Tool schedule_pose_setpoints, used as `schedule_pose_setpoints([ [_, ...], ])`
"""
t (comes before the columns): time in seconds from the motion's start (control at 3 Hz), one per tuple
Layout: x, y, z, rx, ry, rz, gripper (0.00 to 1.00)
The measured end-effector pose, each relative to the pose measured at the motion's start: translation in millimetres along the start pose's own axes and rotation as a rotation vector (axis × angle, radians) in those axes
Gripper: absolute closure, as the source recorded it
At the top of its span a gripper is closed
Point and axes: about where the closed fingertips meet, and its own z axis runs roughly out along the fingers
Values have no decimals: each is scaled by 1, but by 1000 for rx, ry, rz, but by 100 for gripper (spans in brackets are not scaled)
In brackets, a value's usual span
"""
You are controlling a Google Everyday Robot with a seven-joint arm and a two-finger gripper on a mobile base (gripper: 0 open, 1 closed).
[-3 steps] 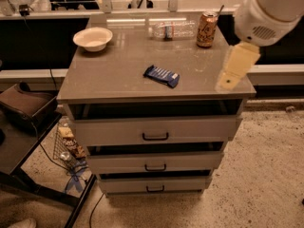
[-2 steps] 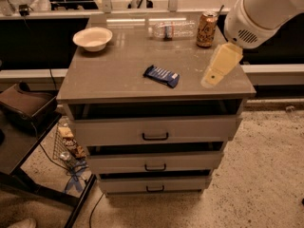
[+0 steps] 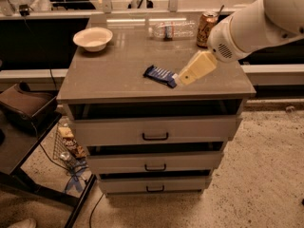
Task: Place rxbar blueberry into paper bowl
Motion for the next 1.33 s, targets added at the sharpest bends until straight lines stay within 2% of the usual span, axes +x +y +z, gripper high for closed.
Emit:
schedule_pose_setpoints([
  [0.33,-8,-2,1,16,-35,13,0],
  [0.67,-9,1,15,-18,-34,13,0],
  [1.0,-19,8,55,-103,-55,9,0],
  [1.33,-24,13,94,-167,-86,7,0],
])
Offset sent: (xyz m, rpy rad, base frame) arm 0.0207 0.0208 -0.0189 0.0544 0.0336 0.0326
